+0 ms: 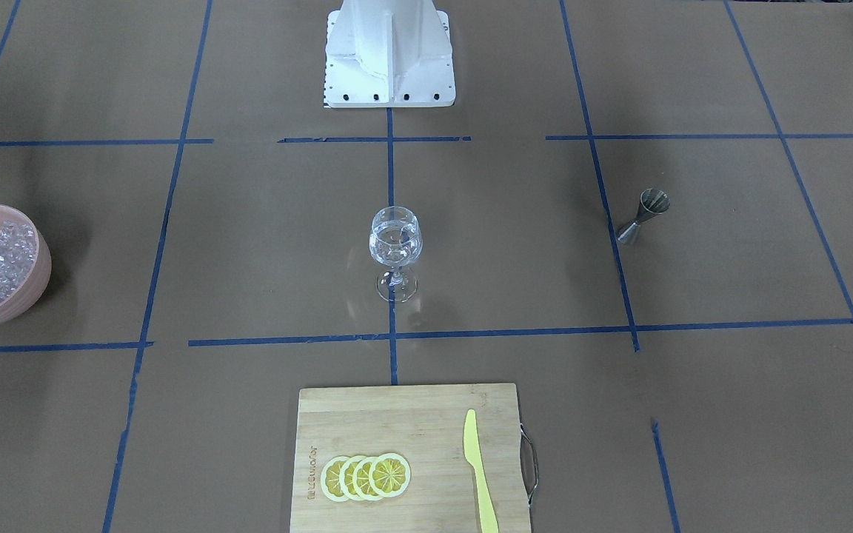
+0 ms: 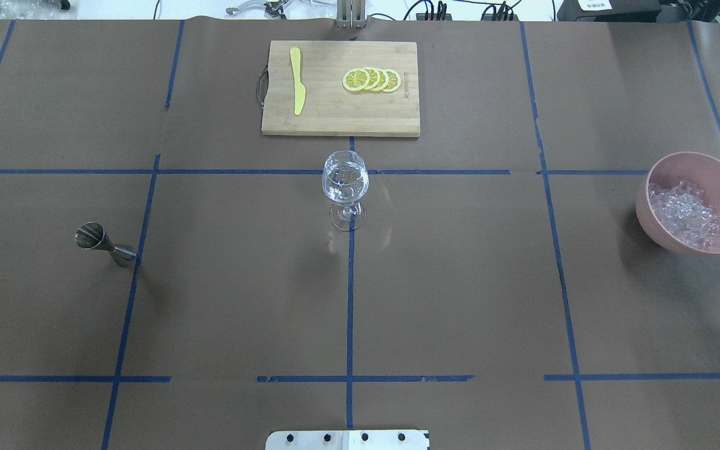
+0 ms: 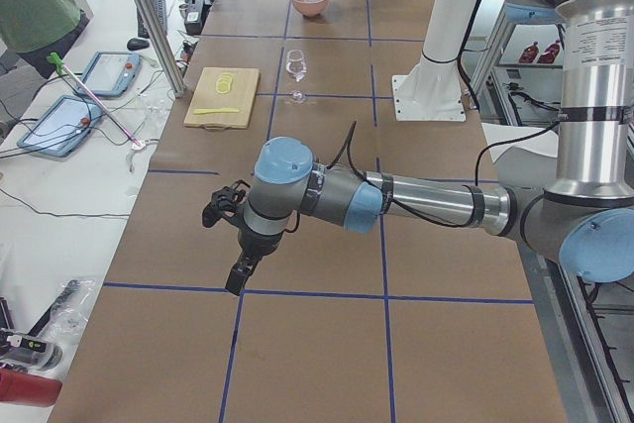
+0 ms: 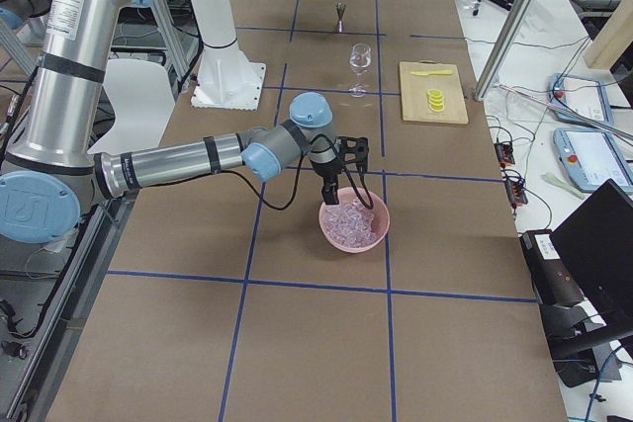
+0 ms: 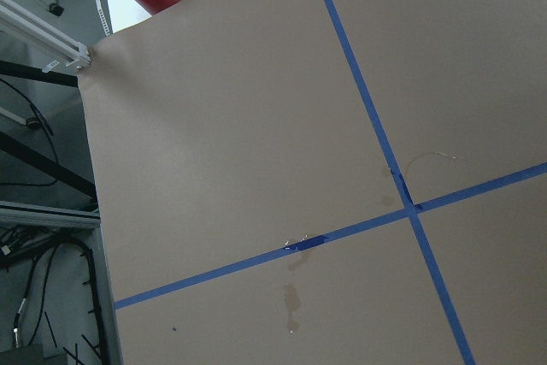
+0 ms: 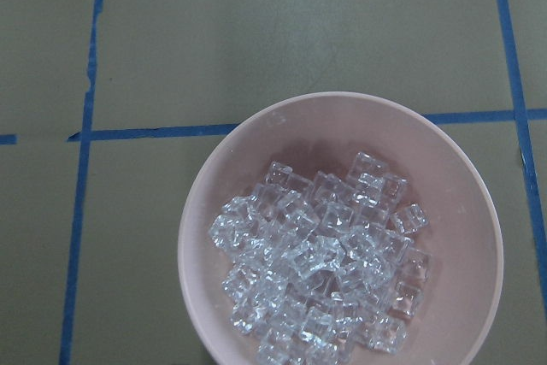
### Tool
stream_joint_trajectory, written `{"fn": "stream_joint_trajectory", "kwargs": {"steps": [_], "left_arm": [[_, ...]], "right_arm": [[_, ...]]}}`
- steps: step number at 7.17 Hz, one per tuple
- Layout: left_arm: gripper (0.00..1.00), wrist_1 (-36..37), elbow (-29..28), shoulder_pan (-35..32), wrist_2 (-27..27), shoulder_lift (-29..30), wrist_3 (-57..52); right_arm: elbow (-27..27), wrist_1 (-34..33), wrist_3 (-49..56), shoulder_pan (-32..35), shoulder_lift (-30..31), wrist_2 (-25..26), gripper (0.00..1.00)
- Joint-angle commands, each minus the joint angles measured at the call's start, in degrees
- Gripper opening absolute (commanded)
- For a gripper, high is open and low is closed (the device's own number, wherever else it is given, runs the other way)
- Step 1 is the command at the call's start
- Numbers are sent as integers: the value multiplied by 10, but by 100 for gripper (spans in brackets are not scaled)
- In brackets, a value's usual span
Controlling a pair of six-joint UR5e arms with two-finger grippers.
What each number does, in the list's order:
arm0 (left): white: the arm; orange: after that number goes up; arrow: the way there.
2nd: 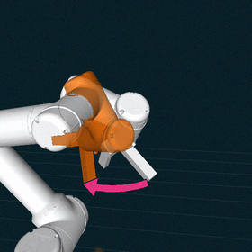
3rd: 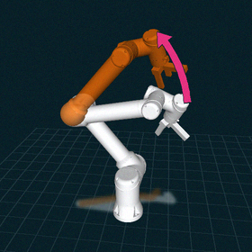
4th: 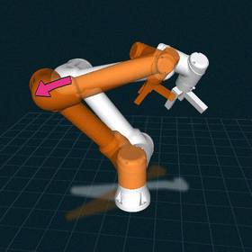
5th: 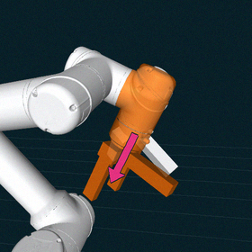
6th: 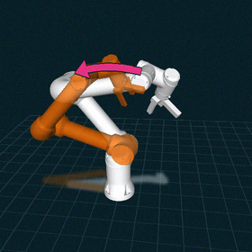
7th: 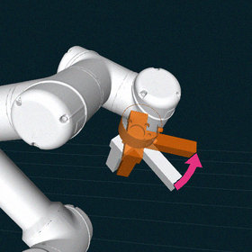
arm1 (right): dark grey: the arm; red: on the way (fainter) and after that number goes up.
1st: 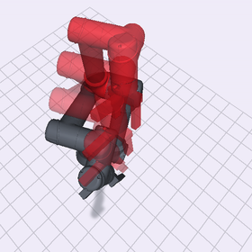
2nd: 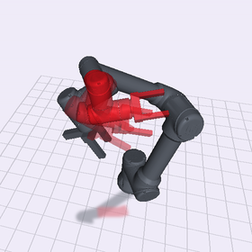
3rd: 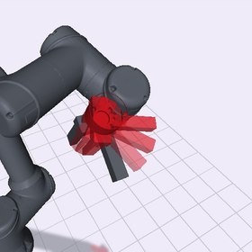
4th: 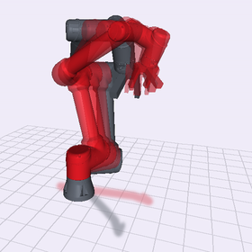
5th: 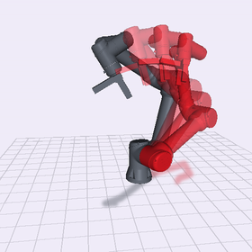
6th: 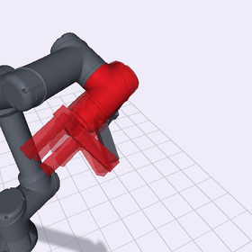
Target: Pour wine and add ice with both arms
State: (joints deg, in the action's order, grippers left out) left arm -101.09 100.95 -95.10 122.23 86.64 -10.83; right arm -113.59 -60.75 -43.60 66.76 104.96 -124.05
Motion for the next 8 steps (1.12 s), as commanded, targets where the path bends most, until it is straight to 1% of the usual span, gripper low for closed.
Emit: {"fn": "stream_joint_trajectory", "kwargs": {"steps": [1,3,4,5,8], "left_arm": [[100,2,-1,-1,6,-3,-1],[100,0,-1,-1,6,-7,-1],[100,0,-1,0,12,-8,-1],[100,0,-1,0,14,-8,-1],[100,0,-2,1,15,-8,-1]], "right_arm": [[82,94,-23,-24,-22,36,91],[90,95,-69,-67,-39,68,83],[96,94,-72,-79,-41,73,77],[107,94,-72,-88,-55,92,73],[124,95,-68,-91,-63,94,67]]}}
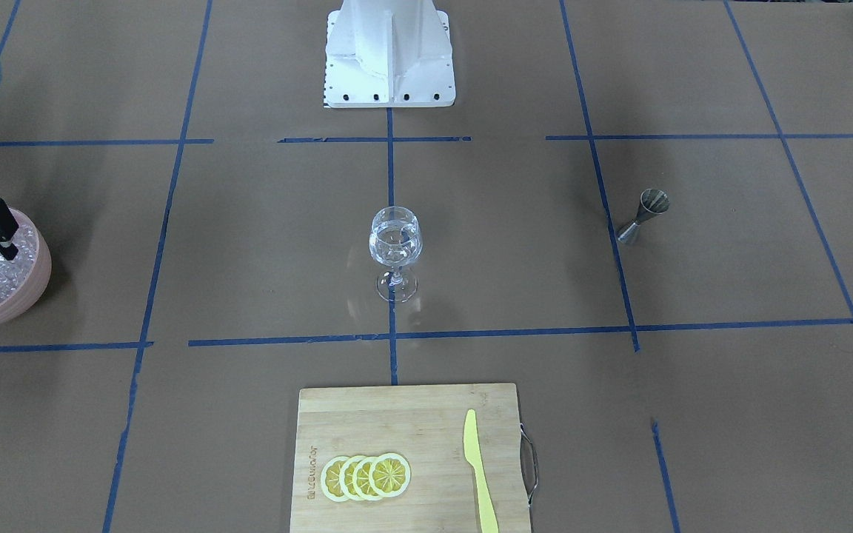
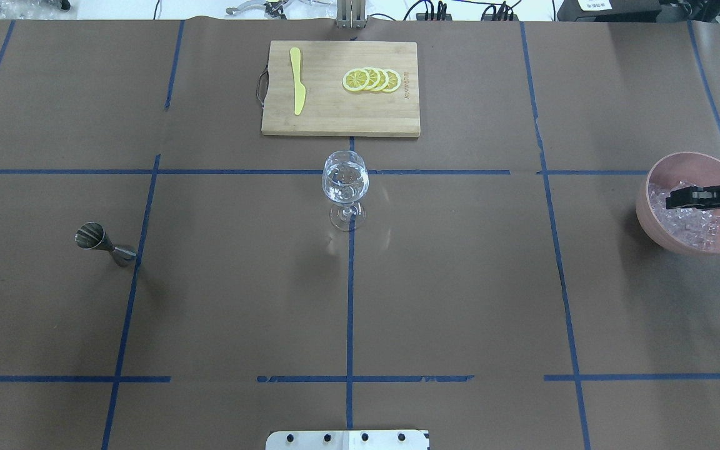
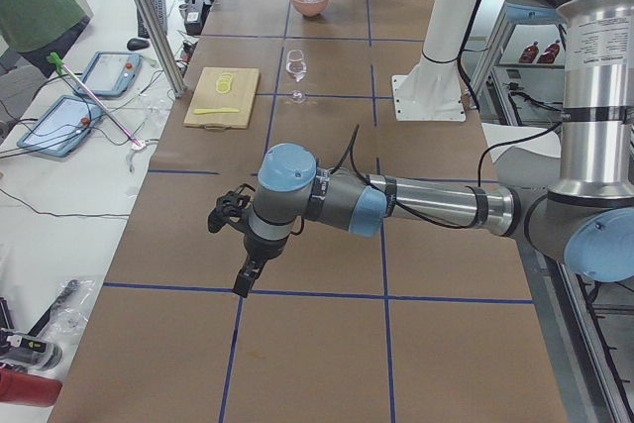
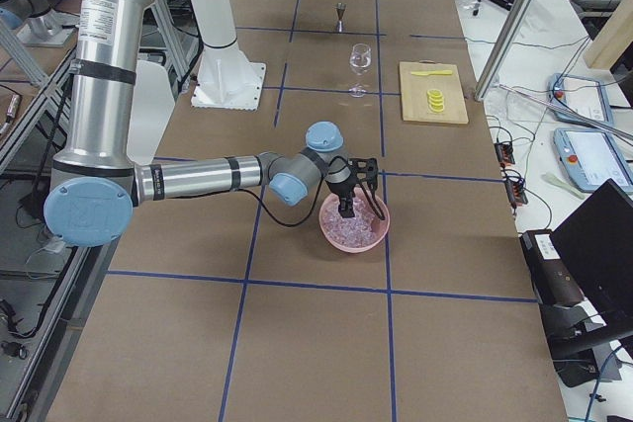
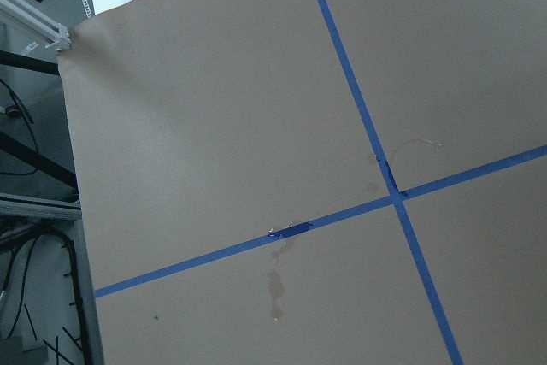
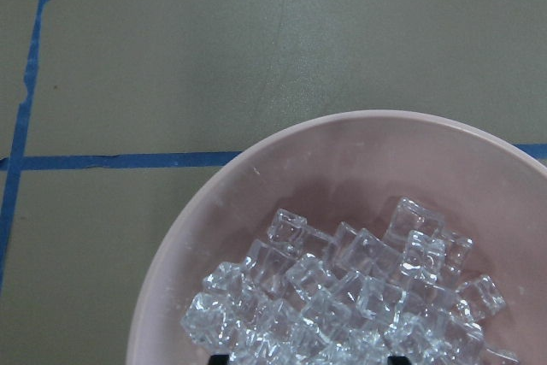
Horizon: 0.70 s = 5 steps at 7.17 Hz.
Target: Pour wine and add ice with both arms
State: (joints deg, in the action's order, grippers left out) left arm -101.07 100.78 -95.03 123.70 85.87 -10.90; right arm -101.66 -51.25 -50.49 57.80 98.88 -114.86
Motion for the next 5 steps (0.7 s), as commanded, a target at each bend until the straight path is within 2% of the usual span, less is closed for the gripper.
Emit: {"fn": "stream_joint_trajectory", "kwargs": {"steps": [1,4,5], "left_arm": [[100,0,-1,0,0,0,0],[100,-1,-1,1,0,0,0],[100,-1,-1,1,0,0,0]], "right_arm": [[11,0,1,-2,-9,2,66],[23,0,2,-3,-11,2,66],[23,0,1,-4,-11,1,63]]}}
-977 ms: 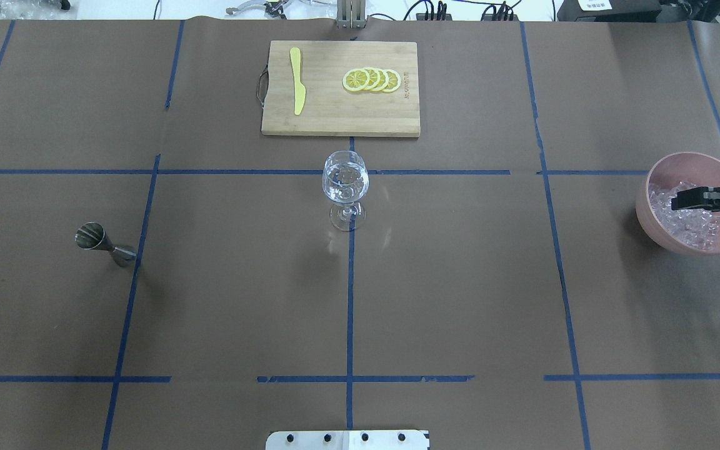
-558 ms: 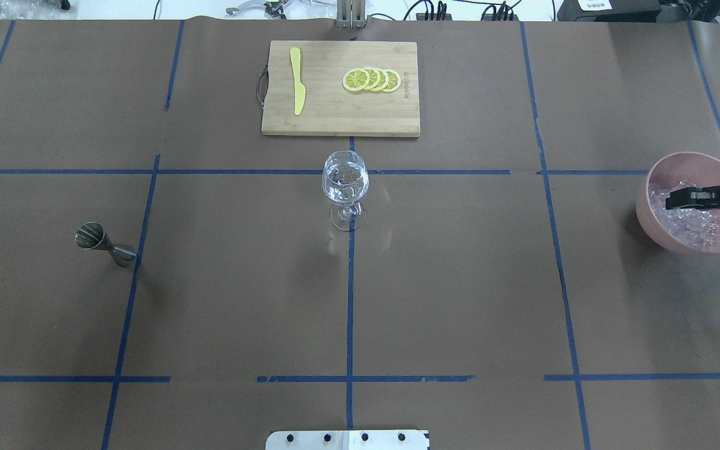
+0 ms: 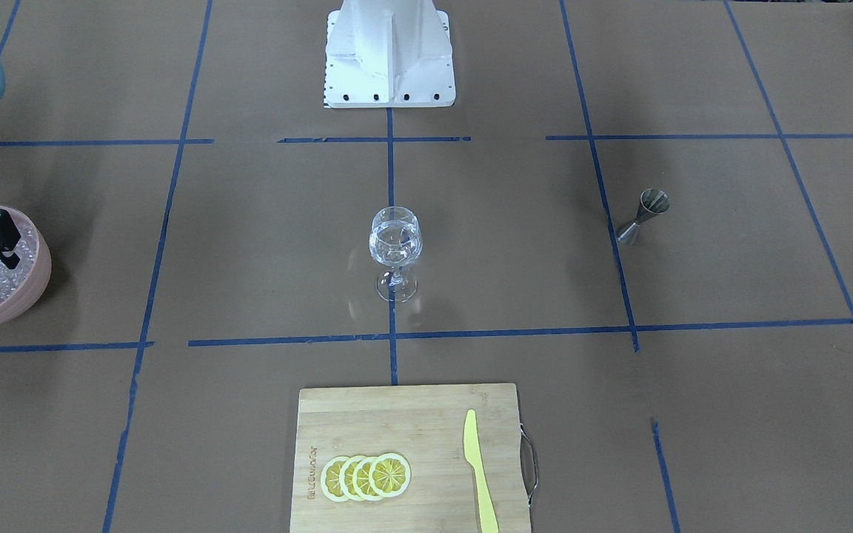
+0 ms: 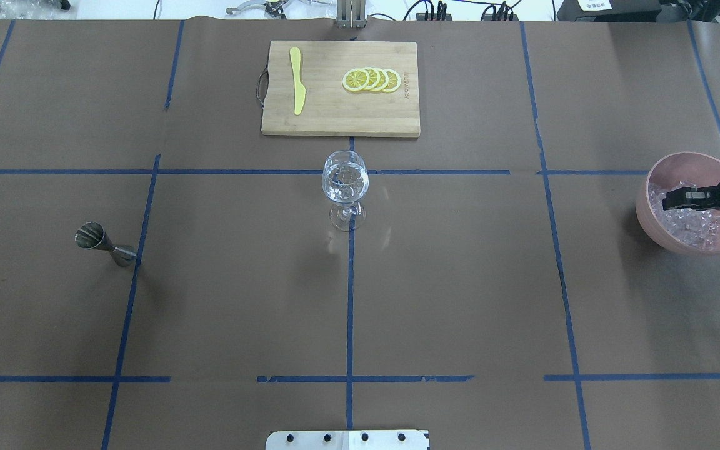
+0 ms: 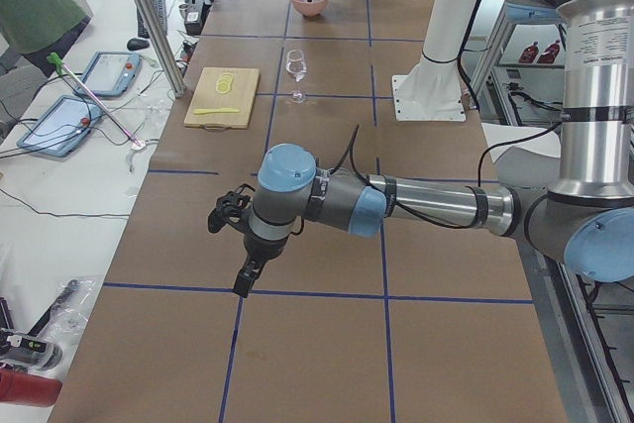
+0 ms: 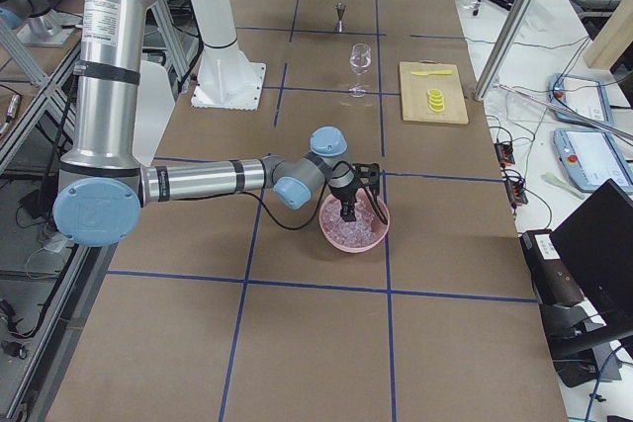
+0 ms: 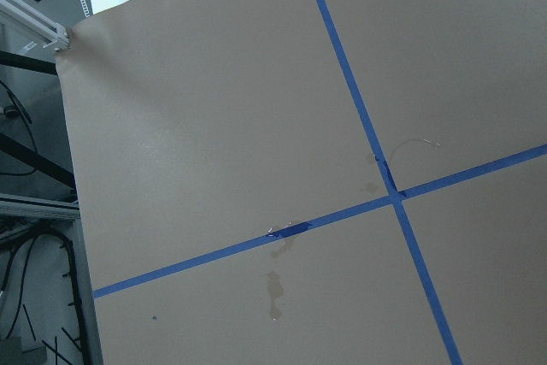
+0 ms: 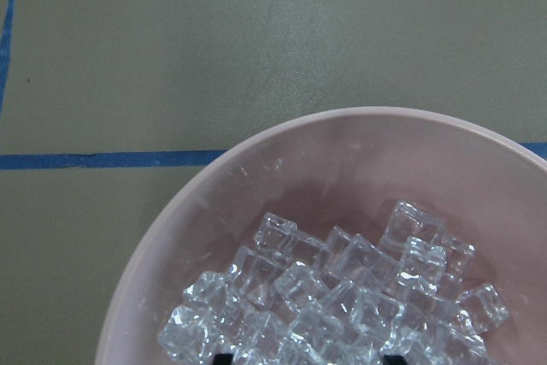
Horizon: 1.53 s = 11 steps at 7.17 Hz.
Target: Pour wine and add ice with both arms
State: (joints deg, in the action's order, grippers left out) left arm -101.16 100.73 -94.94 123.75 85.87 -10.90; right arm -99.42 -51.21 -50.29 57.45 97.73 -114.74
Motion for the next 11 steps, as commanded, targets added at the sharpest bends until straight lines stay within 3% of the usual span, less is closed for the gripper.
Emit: {"fn": "stream_joint_trajectory", "kwargs": {"steps": [1,6,7,9,10,11], "left_arm": [[100,0,0,0,0,0,0],[100,0,0,0,0,0,0],[100,0,0,0,0,0,0],[100,0,0,0,0,0,0],[100,0,0,0,0,0,0],[100,0,0,0,0,0,0]], "right_arm": [[1,0,-1,-1,1,0,59],[0,0,0,-6,7,0,57],[1,-1,0,-7,7,0,50],[2,-1,1,-9,7,0,13],[0,-1,4,-8,7,0,0],[-7,-1,5,-7,7,-4,0]]}}
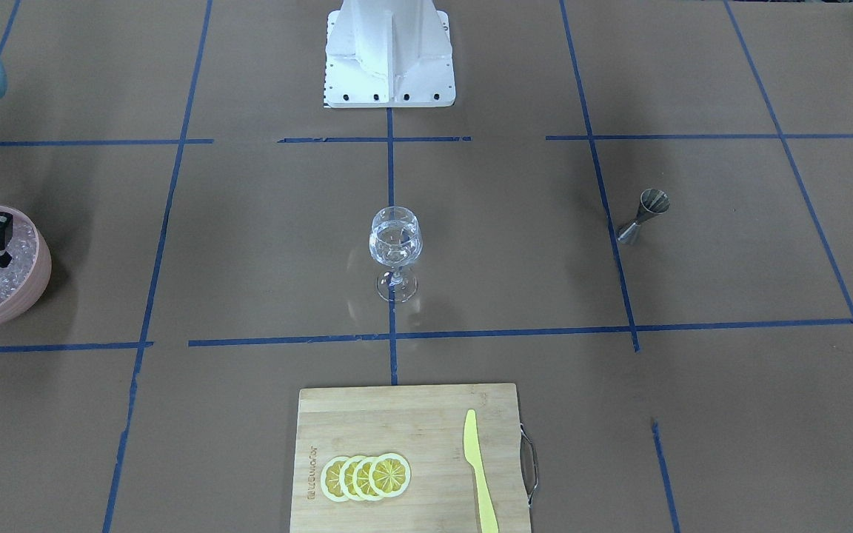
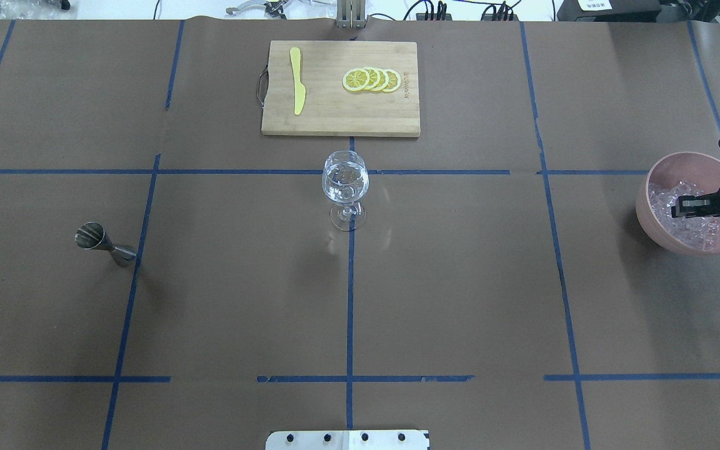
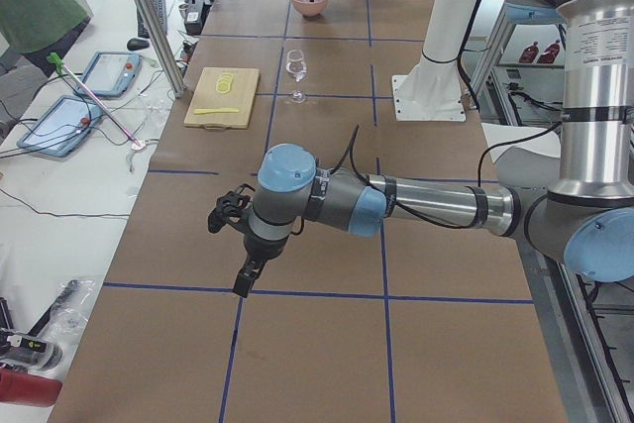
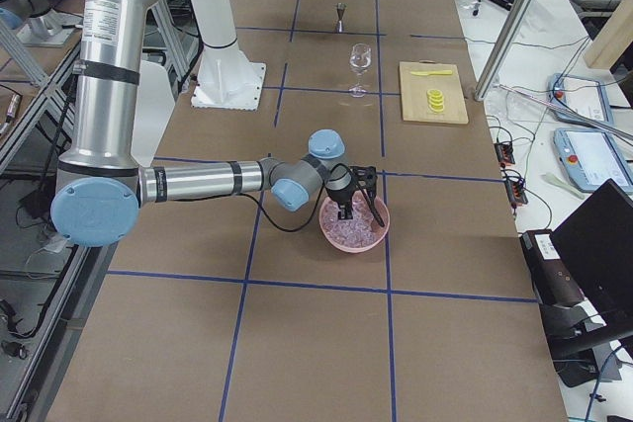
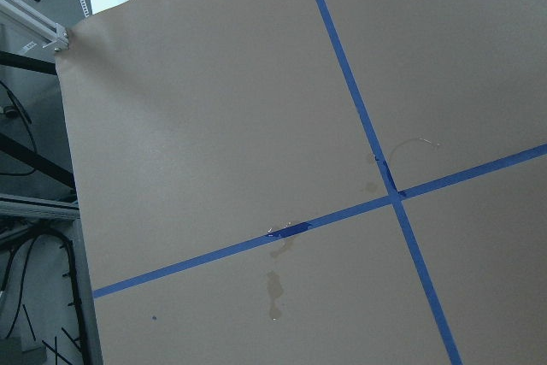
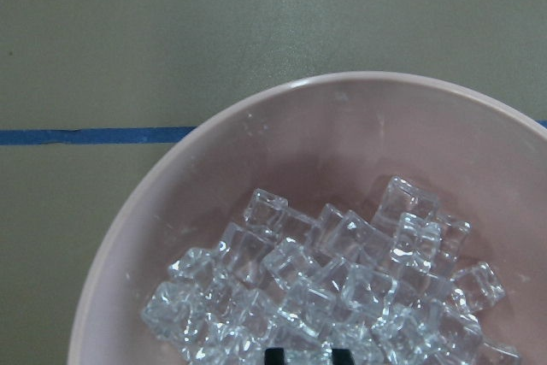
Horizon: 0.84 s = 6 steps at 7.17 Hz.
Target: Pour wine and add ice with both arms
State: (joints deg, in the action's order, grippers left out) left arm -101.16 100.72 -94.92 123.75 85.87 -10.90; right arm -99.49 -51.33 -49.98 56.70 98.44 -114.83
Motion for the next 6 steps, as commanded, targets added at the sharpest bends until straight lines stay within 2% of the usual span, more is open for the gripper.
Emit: {"fn": "stream_joint_trajectory", "kwargs": {"steps": [1,2,4,5,6], "left_arm": [[100,0,0,0,1,0,0],[100,0,0,0,13,0,0],[100,0,0,0,15,0,0],[100,0,0,0,15,0,0],[100,0,0,0,16,0,0]], "right_arm": [[-23,-1,3,4,2,-9,0],[-52,-7,4,18,5,-22,0],[-109,-9,5,78,4,-101,0],[-132,-28,5,86,1,-122,0],[-165,-114,2,86,-43,-122,0]]}}
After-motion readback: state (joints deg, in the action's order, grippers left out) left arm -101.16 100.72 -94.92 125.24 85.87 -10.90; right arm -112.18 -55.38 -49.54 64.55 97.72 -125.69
